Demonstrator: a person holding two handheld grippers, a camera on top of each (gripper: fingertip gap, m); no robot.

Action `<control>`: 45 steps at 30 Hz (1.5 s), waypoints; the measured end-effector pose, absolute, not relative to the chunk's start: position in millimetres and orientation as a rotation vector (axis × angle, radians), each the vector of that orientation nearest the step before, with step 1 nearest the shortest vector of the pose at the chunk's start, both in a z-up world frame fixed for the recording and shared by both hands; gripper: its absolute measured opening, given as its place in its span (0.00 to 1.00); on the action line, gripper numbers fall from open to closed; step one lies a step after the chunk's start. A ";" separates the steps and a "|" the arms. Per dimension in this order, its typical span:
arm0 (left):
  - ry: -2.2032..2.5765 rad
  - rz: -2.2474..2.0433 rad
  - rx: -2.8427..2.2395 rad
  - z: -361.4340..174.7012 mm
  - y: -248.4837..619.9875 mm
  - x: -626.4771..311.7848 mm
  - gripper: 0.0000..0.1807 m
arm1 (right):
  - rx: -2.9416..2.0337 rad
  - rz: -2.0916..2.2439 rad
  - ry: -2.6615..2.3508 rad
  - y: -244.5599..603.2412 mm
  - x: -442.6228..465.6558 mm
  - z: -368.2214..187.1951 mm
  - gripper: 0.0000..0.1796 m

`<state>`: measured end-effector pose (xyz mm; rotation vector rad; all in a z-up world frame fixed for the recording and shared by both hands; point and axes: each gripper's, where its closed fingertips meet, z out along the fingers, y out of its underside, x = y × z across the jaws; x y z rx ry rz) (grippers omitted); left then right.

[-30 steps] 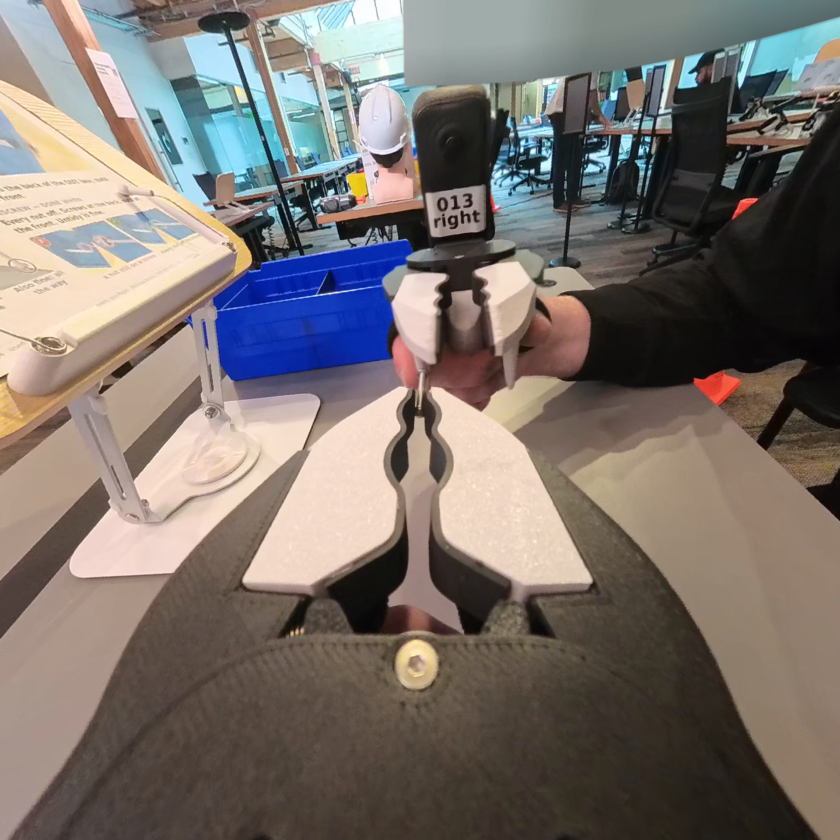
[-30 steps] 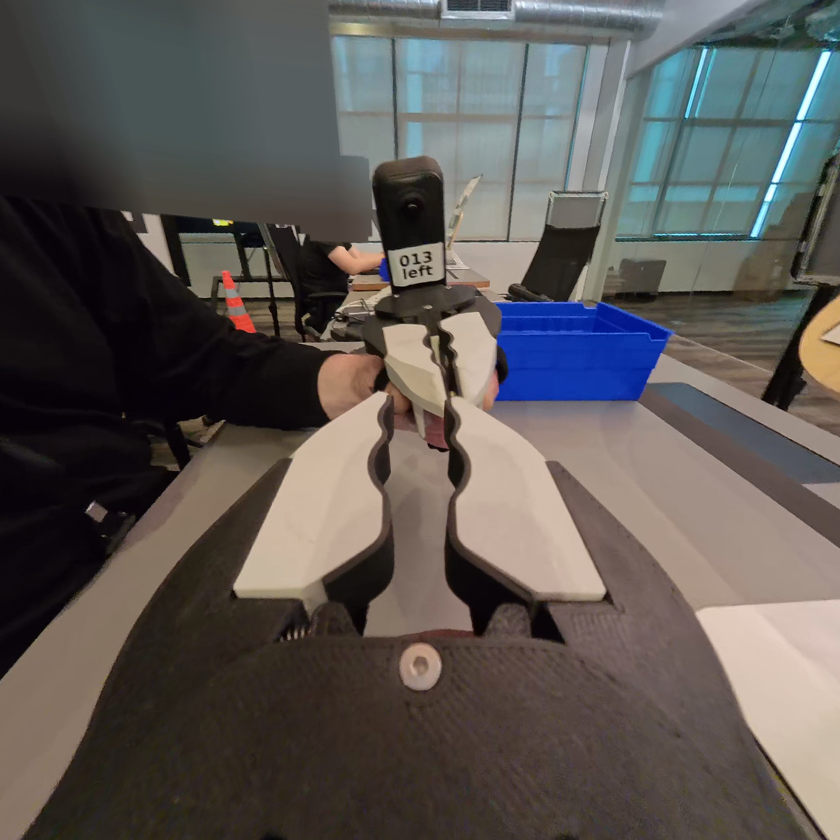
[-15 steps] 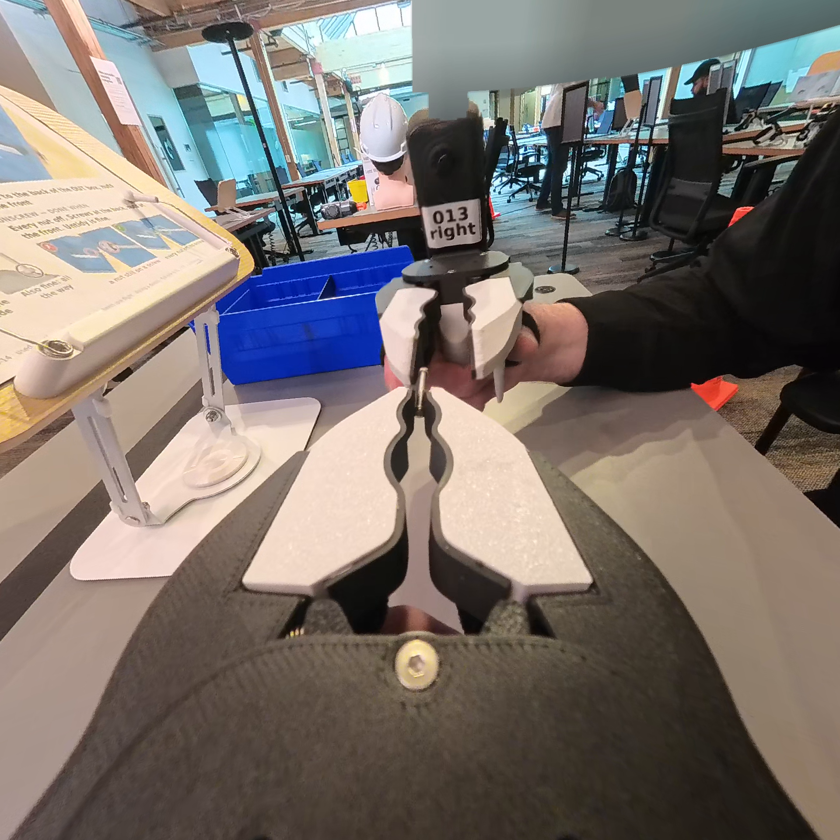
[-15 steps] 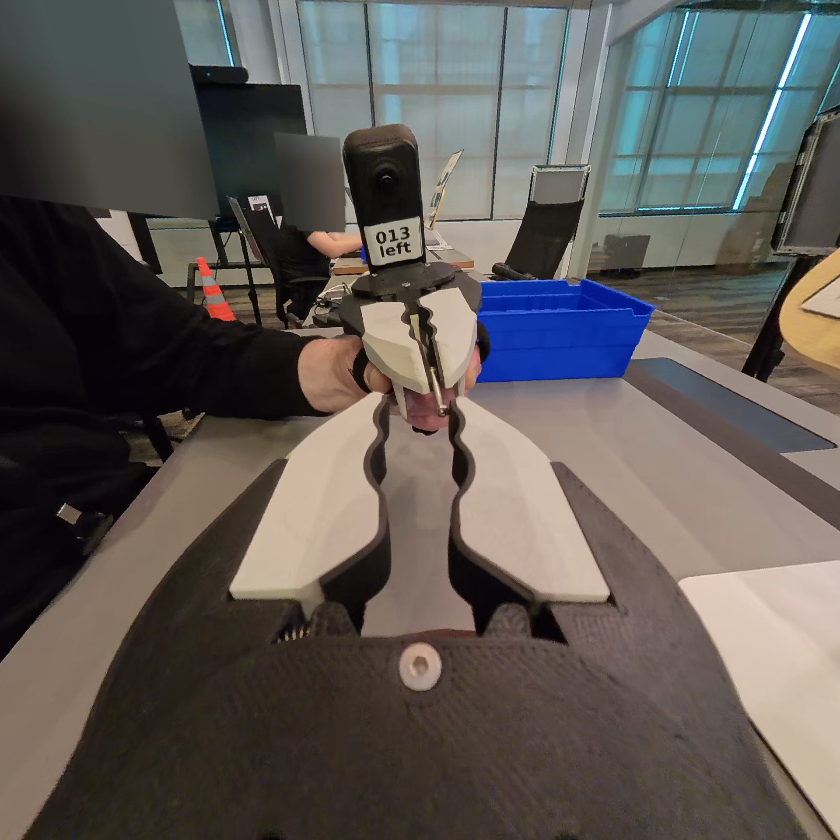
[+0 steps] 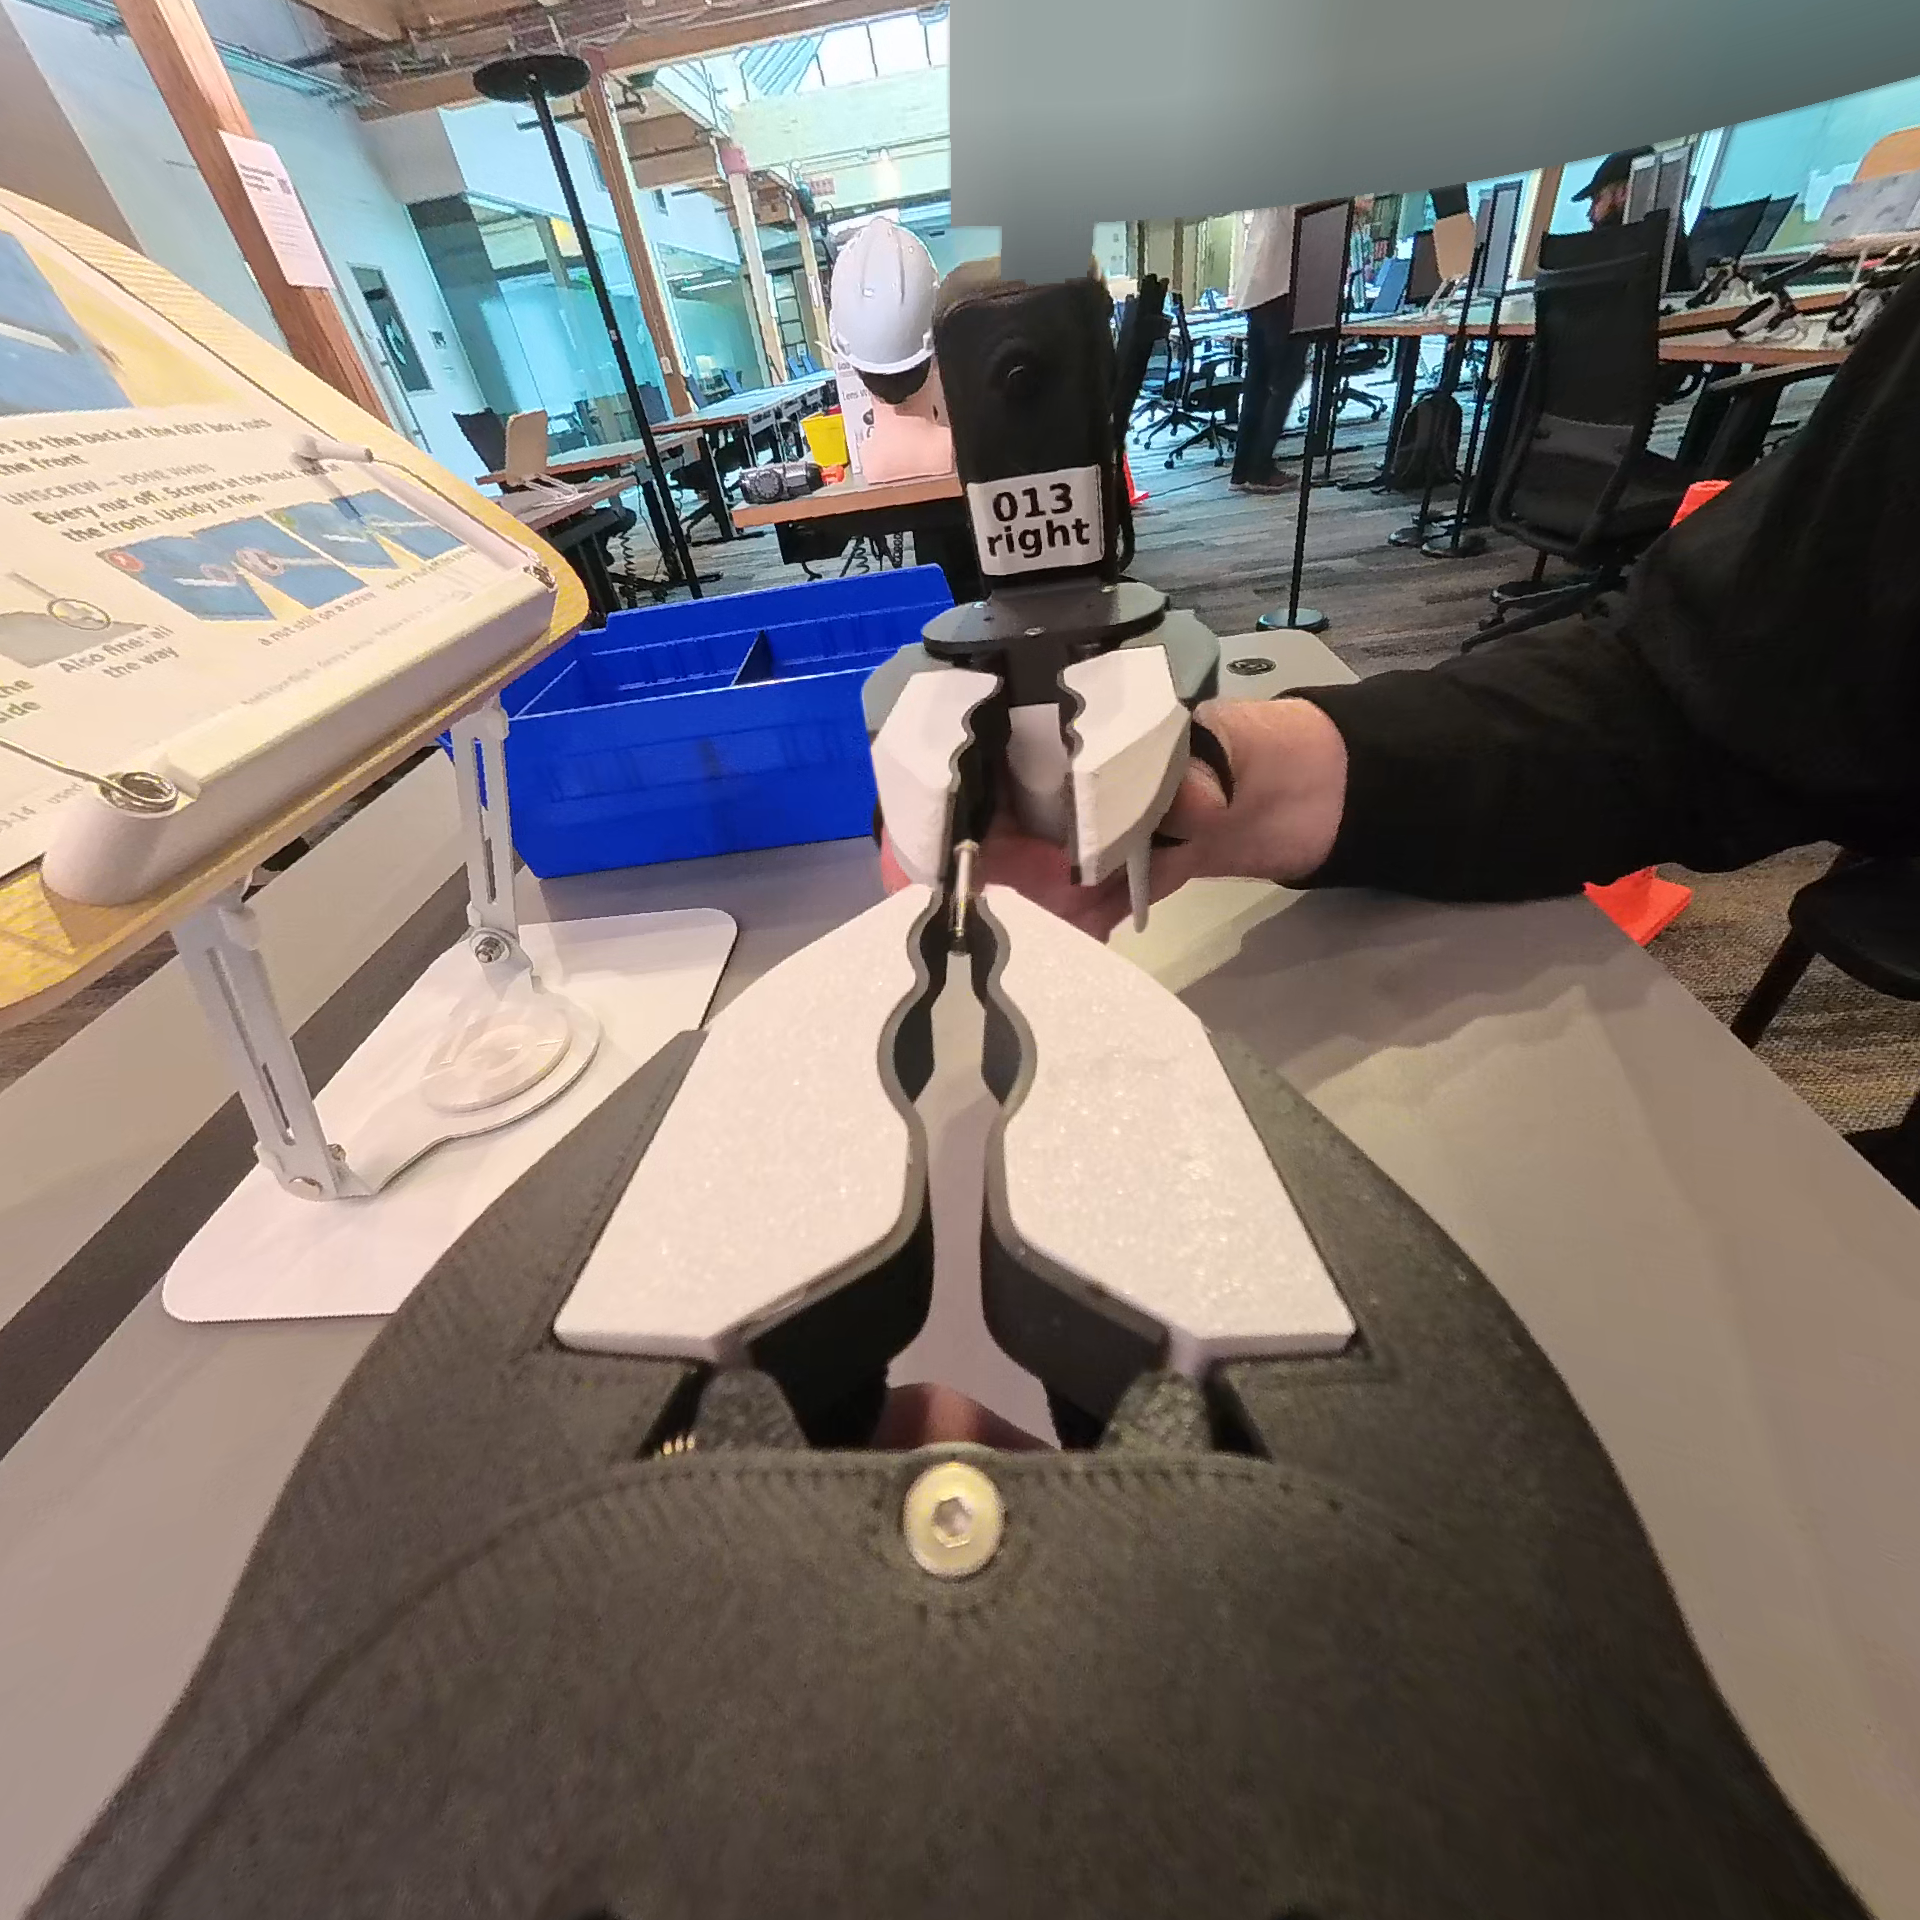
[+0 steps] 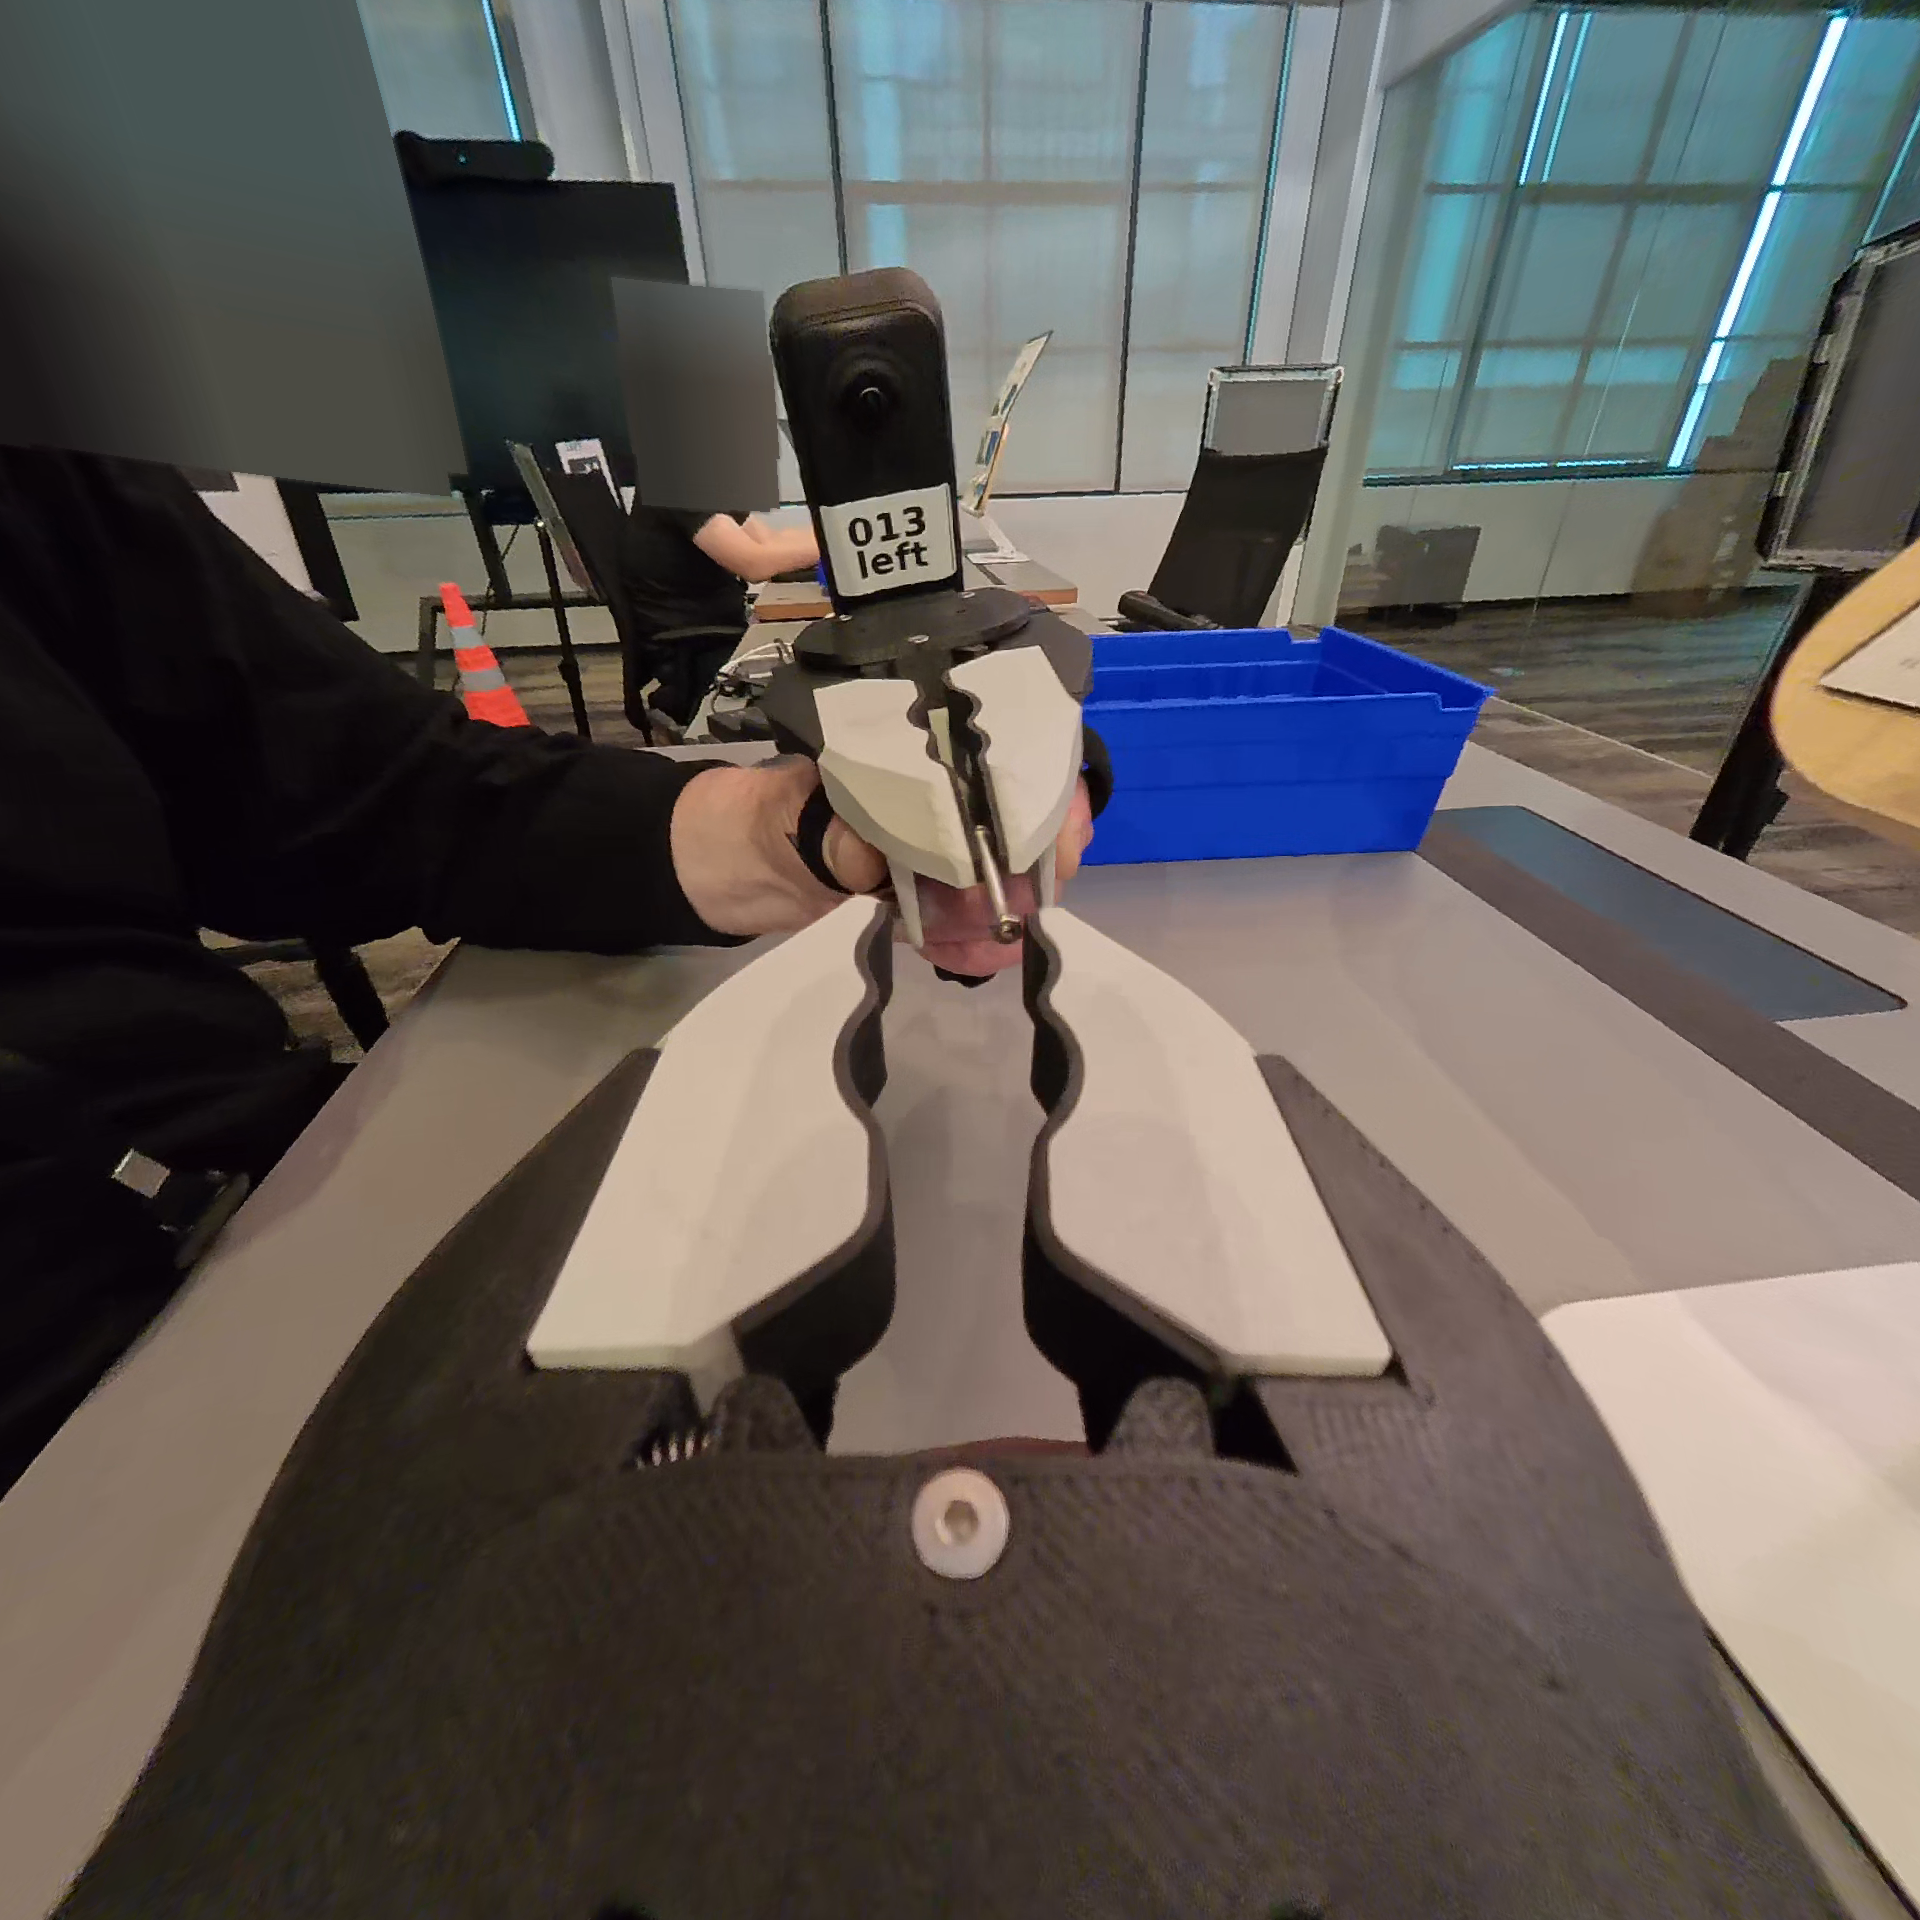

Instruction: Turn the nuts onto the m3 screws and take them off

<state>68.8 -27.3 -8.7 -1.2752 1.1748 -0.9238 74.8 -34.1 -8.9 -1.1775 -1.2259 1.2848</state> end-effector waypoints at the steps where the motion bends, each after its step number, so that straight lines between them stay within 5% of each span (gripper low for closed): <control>1: 1.174 -0.926 -1.275 -8.5 -27.3 68.7 0.02 | -1.177 1.283 -1.227 -34.5 74.4 -9.1 0.13; 40: 1.170 -0.951 -1.236 -5.0 -31.8 70.8 0.02 | -1.160 1.252 -1.191 -31.0 75.8 -4.5 0.03; 45: 1.190 -0.864 -1.201 -2.4 -33.6 72.9 0.18 | -1.161 1.327 -1.156 -30.6 78.8 0.0 0.02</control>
